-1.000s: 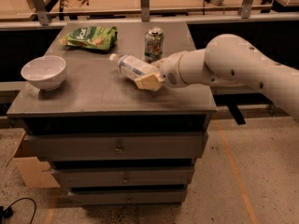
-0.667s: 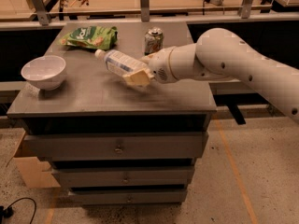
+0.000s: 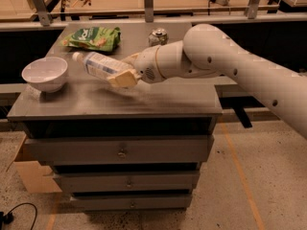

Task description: Move blue plastic bottle near white bowl

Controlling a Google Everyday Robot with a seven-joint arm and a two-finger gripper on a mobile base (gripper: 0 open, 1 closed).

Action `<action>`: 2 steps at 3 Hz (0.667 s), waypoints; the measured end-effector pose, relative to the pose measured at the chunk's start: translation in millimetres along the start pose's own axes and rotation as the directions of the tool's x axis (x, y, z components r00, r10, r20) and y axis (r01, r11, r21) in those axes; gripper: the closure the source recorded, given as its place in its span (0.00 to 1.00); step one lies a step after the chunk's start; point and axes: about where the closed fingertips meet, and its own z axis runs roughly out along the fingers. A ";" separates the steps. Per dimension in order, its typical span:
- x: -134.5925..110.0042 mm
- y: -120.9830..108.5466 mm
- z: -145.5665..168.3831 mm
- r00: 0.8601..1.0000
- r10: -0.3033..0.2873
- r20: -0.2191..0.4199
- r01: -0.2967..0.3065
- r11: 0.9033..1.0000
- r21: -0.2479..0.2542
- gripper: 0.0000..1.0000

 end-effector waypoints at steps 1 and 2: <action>2.2 7.4 13.6 1.000 0.007 -0.013 -0.008 0.999 -0.035 0.58; 8.1 11.2 20.1 0.999 0.020 -0.031 -0.021 0.999 -0.047 0.36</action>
Offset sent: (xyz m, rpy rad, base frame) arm -0.0051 0.0181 -0.0263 -0.0303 0.0739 0.0306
